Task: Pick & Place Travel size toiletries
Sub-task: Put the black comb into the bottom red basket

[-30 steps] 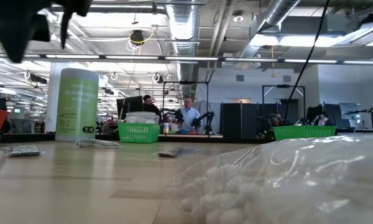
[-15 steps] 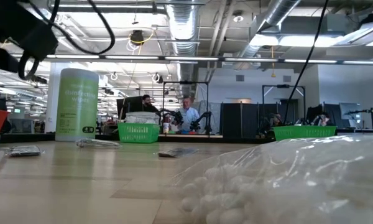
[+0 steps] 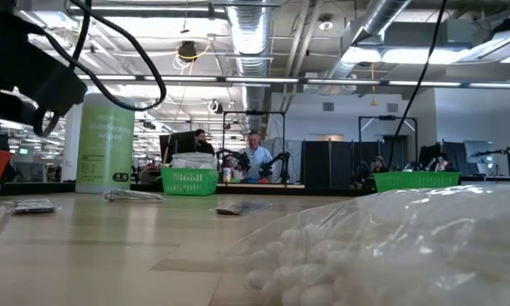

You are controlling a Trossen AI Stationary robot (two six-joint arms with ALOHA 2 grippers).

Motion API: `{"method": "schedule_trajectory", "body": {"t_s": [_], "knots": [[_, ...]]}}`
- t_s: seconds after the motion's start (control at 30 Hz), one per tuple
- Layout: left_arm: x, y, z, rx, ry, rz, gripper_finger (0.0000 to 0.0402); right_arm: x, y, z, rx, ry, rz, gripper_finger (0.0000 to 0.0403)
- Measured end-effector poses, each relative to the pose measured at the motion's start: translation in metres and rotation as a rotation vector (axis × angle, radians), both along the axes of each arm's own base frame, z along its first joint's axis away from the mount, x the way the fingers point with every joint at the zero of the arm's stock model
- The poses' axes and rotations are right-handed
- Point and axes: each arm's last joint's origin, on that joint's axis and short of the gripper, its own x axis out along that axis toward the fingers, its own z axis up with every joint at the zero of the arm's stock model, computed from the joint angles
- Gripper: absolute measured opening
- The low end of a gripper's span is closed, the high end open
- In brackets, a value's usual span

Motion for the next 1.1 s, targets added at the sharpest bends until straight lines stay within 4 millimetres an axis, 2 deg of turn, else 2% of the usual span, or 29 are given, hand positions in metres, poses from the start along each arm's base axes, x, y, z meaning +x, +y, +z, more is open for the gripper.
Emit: {"method": "schedule_trajectory", "body": {"t_s": [0.17, 0.3, 0.43, 0.6, 0.67, 0.77, 0.9, 1.0, 1.1], "knots": [[0.005, 0.003, -0.003, -0.008, -0.001, -0.022, 0.0000, 0.000, 0.000, 0.000, 0.008, 0.011, 0.007, 0.0000], [0.018, 0.009, -0.002, -0.052, -0.076, -0.050, 0.0000, 0.000, -0.002, -0.001, 0.005, 0.018, 0.005, 0.0000], [0.034, 0.023, -0.001, -0.061, -0.150, -0.052, 0.0000, -0.003, -0.004, 0.003, -0.002, 0.029, 0.003, 0.0000], [0.061, 0.049, 0.000, -0.047, -0.306, -0.031, 0.0000, -0.006, -0.005, 0.003, -0.011, 0.053, -0.001, 0.0000], [0.066, 0.057, 0.004, -0.034, -0.345, -0.012, 0.0000, -0.007, -0.006, 0.002, -0.016, 0.062, -0.002, 0.0000], [0.058, 0.066, 0.021, 0.002, -0.348, 0.009, 0.0000, -0.010, -0.008, 0.001, -0.037, 0.090, -0.006, 0.0000], [0.032, 0.073, 0.041, 0.095, -0.231, 0.030, 0.0000, -0.017, -0.011, 0.008, -0.073, 0.097, -0.030, 0.0000], [0.022, 0.080, 0.046, 0.155, -0.167, 0.035, 0.0000, -0.023, -0.016, 0.016, -0.135, 0.064, -0.094, 0.0000], [0.024, 0.085, 0.043, 0.169, -0.140, 0.030, 0.0000, -0.028, -0.019, 0.019, -0.159, -0.001, -0.149, 0.0000]]}}
